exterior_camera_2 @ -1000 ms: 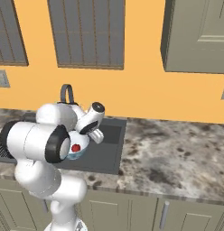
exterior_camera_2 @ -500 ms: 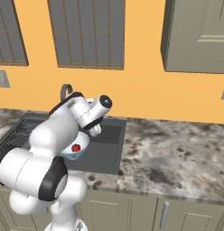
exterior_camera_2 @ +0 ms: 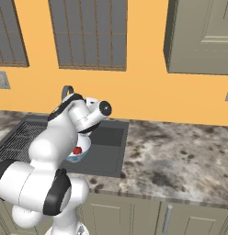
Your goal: Pick the bell pepper from the cabinet and place it in the bowl. Then pick the bowl and place it in the sink. Then turn on the sink facuet.
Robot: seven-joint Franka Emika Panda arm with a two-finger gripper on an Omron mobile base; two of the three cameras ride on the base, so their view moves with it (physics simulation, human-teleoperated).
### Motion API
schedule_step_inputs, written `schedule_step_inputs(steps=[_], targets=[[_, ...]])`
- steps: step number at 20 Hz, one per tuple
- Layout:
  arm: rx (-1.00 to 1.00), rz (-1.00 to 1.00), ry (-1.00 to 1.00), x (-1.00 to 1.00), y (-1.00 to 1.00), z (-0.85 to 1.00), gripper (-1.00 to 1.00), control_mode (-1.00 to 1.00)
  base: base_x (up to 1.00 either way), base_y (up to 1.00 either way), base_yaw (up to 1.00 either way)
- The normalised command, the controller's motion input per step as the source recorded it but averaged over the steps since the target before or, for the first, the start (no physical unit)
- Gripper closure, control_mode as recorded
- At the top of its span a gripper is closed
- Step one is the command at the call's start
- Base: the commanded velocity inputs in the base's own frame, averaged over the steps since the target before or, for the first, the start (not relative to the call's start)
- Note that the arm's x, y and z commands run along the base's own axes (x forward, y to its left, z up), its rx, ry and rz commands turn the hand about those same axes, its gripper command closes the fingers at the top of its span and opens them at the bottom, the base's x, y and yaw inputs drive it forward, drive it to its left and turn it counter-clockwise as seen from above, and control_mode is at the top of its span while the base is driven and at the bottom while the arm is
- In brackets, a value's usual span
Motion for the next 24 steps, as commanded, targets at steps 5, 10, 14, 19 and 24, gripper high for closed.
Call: schedule_step_inputs(steps=[5,10,14,19,24], targets=[[0.34,-0.22,0.18,0.08,0.22,0.01,-1.0,-1.0,0.0,0.0,0.0],[0.41,-0.15,0.2,0.34,0.0,0.0,-1.0,-1.0,0.0,0.0,0.0],[0.39,-0.12,0.18,0.34,0.0,-0.02,-1.0,-1.0,0.0,0.0,0.0],[0.25,-0.12,0.12,0.44,0.02,-0.21,-1.0,-1.0,0.0,0.0,0.0],[0.14,-0.05,0.02,0.39,0.07,-0.41,-1.0,-1.0,0.0,0.0,0.0]])
